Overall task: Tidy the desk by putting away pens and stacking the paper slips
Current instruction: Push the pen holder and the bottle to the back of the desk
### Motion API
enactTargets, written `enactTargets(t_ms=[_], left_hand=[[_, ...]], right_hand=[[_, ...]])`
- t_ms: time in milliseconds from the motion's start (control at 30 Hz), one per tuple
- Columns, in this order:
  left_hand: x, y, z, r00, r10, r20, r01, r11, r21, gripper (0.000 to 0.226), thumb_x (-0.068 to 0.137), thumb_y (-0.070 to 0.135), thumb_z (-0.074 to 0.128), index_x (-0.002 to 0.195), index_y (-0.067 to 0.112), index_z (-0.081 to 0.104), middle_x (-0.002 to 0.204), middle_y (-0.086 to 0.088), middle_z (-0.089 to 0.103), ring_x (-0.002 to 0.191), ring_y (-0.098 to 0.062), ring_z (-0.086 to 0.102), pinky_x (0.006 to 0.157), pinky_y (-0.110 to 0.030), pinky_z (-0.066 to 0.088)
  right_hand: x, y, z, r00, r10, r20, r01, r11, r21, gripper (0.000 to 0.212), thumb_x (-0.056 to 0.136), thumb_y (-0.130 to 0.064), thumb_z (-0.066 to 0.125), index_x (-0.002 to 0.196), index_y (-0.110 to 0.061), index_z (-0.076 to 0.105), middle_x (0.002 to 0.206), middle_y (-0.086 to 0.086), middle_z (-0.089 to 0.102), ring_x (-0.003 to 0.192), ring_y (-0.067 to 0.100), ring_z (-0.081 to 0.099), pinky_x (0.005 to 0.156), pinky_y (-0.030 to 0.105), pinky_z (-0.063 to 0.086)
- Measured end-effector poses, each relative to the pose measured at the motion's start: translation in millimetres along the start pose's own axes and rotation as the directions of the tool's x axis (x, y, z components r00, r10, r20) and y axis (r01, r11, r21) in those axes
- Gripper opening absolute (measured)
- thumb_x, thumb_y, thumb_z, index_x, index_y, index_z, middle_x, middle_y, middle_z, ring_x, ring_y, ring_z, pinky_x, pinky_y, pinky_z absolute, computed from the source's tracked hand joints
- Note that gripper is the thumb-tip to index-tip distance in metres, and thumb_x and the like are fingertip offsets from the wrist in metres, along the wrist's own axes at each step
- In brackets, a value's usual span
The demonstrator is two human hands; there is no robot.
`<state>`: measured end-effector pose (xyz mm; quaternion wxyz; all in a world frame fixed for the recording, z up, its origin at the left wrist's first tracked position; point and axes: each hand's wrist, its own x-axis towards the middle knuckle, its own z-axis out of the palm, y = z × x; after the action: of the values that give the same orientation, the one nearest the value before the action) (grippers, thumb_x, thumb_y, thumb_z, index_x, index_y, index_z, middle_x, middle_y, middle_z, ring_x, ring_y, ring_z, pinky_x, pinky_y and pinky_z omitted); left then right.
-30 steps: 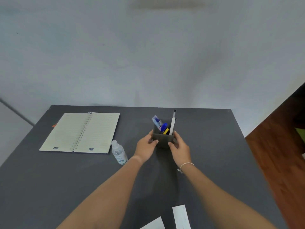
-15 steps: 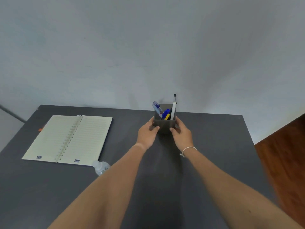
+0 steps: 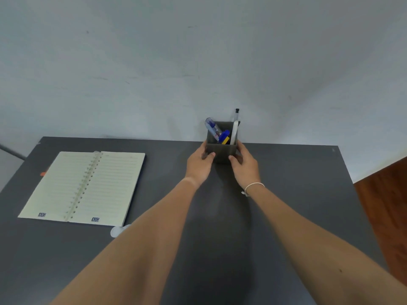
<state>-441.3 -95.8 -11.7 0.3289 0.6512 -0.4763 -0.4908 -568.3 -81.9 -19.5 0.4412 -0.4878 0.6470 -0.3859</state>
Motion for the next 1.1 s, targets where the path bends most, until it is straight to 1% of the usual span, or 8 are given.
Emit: enactTargets(t_ms=[200, 400, 467, 533, 767, 900, 1033, 1100], left_hand=[[4.8, -0.2, 1.2, 1.000, -0.010, 0.011, 0.010, 1.000, -0.024, 0.050, 0.094, 0.012, 0.049, 0.142, 0.017, 0.036, 0.139, -0.004, 0.054, 0.129, -0.015, 0.048, 0.110, -0.028, 0.036], [-3.3, 2.5, 2.5, 1.000, -0.023, 0.004, 0.024, 0.999, -0.030, 0.054, 0.094, 0.013, 0.049, 0.145, 0.018, 0.031, 0.142, -0.003, 0.049, 0.133, -0.016, 0.044, 0.108, -0.026, 0.034], [-11.2, 4.0, 1.1, 1.000, -0.016, -0.017, 0.016, 1.000, -0.006, 0.051, 0.094, 0.013, 0.048, 0.143, 0.016, 0.033, 0.140, -0.003, 0.050, 0.132, -0.017, 0.044, 0.103, -0.023, 0.033], [-20.6, 2.2, -1.6, 0.999, -0.020, -0.025, 0.020, 1.000, -0.013, 0.052, 0.094, 0.017, 0.050, 0.143, 0.018, 0.034, 0.142, -0.004, 0.048, 0.133, -0.017, 0.043, 0.106, -0.026, 0.033], [-80.7, -10.3, -14.4, 0.998, -0.054, -0.012, 0.053, 0.998, -0.045, 0.050, 0.093, 0.019, 0.052, 0.141, 0.016, 0.039, 0.143, -0.009, 0.046, 0.131, -0.016, 0.045, 0.113, -0.035, 0.035], [-119.0, -23.9, -29.3, 0.998, -0.051, -0.023, 0.050, 0.998, -0.029, 0.048, 0.092, 0.017, 0.053, 0.139, 0.012, 0.042, 0.141, -0.010, 0.049, 0.128, -0.016, 0.048, 0.109, -0.027, 0.036], [-156.1, -40.6, -45.4, 0.999, -0.035, -0.039, 0.036, 0.999, 0.008, 0.046, 0.092, 0.016, 0.054, 0.137, 0.010, 0.045, 0.137, -0.011, 0.053, 0.127, -0.017, 0.051, 0.107, -0.024, 0.035], [-174.3, -51.5, -53.5, 0.999, -0.039, -0.031, 0.039, 0.999, 0.025, 0.045, 0.091, 0.016, 0.055, 0.135, 0.011, 0.048, 0.135, -0.012, 0.055, 0.125, -0.018, 0.052, 0.109, -0.027, 0.036]], right_hand=[[6.4, 0.6, -2.0, 1.000, 0.005, 0.002, -0.005, 1.000, 0.005, 0.053, 0.093, -0.007, 0.049, 0.142, -0.019, 0.035, 0.138, 0.007, 0.053, 0.127, 0.020, 0.051, 0.104, 0.026, 0.037], [2.6, -0.1, -1.5, 1.000, 0.006, 0.007, -0.006, 1.000, -0.028, 0.054, 0.094, -0.009, 0.049, 0.144, -0.019, 0.031, 0.141, 0.006, 0.050, 0.130, 0.021, 0.048, 0.109, 0.032, 0.036], [-3.8, 0.6, -4.0, 1.000, 0.003, -0.009, -0.004, 0.999, -0.043, 0.054, 0.094, -0.009, 0.048, 0.144, -0.018, 0.031, 0.144, 0.006, 0.047, 0.132, 0.021, 0.045, 0.106, 0.025, 0.033], [-14.1, 2.0, -7.1, 1.000, -0.003, -0.020, 0.003, 0.999, -0.038, 0.052, 0.094, -0.009, 0.048, 0.144, -0.017, 0.033, 0.145, 0.004, 0.046, 0.132, 0.019, 0.044, 0.100, 0.018, 0.030], [-68.2, 9.2, -16.2, 1.000, 0.004, -0.016, -0.005, 1.000, -0.018, 0.046, 0.093, -0.009, 0.049, 0.139, -0.014, 0.042, 0.141, 0.007, 0.050, 0.124, 0.020, 0.051, 0.099, 0.019, 0.034], [-106.0, 7.5, -15.9, 1.000, 0.021, -0.007, -0.021, 1.000, 0.008, 0.044, 0.094, -0.009, 0.049, 0.137, -0.016, 0.045, 0.137, 0.007, 0.054, 0.111, 0.013, 0.054, 0.092, 0.017, 0.036], [-137.8, 5.7, -6.3, 1.000, 0.005, -0.001, -0.005, 1.000, 0.009, 0.042, 0.093, -0.008, 0.050, 0.134, -0.014, 0.048, 0.134, 0.009, 0.056, 0.113, 0.016, 0.056, 0.092, 0.019, 0.037], [-151.8, 4.2, 2.3, 1.000, -0.002, 0.013, 0.002, 1.000, 0.011, 0.041, 0.092, -0.007, 0.051, 0.133, -0.013, 0.050, 0.133, 0.010, 0.057, 0.109, 0.015, 0.057, 0.093, 0.019, 0.038]])
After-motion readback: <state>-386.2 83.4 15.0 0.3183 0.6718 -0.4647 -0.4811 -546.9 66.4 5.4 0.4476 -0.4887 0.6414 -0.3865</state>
